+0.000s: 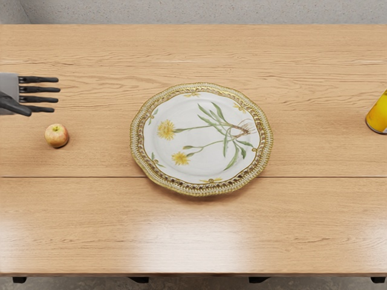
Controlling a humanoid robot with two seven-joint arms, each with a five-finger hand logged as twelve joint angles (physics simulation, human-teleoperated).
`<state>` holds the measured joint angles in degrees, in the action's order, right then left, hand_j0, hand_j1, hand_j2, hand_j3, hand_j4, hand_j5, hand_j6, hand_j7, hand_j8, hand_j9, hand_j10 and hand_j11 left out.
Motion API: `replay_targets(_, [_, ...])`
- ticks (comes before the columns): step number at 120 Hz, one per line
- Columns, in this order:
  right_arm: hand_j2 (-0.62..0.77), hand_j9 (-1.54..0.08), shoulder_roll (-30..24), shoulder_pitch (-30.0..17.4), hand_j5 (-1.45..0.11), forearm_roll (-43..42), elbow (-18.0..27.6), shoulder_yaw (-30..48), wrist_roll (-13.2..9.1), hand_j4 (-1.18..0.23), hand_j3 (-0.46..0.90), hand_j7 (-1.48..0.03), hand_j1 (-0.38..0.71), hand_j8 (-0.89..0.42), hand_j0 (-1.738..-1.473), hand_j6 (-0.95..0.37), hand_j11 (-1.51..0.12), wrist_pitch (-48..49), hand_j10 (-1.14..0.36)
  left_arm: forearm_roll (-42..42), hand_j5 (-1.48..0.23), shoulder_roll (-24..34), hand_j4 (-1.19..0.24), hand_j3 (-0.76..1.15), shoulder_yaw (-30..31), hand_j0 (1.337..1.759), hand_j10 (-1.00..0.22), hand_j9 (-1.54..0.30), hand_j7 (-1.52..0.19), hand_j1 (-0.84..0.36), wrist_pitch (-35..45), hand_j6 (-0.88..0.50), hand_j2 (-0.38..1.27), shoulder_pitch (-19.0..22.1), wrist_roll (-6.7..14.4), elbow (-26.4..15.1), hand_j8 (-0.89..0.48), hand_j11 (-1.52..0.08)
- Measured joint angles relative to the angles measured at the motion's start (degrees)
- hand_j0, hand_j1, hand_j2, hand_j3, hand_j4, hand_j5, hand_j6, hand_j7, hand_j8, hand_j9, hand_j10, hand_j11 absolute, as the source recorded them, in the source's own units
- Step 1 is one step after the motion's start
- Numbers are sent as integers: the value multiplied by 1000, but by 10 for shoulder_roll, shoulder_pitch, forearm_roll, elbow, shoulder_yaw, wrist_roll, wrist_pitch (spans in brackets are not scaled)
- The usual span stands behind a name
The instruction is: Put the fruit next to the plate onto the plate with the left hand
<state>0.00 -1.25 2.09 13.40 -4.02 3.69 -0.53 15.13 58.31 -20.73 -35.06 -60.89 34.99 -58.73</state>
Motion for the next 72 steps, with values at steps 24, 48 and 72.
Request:
replay_targets(24, [-2,-15,0,-5,-15,0,-1,0,0,-11,0,-15,-335,-11,-1658,-11,-15,-1,-11,-37,-3,23,-1,0,4,1658,-1,-3,-3,345,0,0,-2,-19,0,-4,0,-3])
replay_targets(48, [-2,-15,0,-6,-15,0,-3,0,0,-11,0,-15,-335,-11,-1658,-11,-15,0,-11,-221,-5,49,-4,0,3,1658,-4,-5,-5,344,0,-4,-1,-96,0,-141,-4,-5])
replay_targets(72, [-2,-15,0,-6,-15,0,-3,0,0,-11,0,-15,-335,-11,-1658,-11,-15,0,-11,-340,-8,-3,-9,0,2,1658,-8,-8,-8,342,41,-9,0,-106,0,-235,-9,-8])
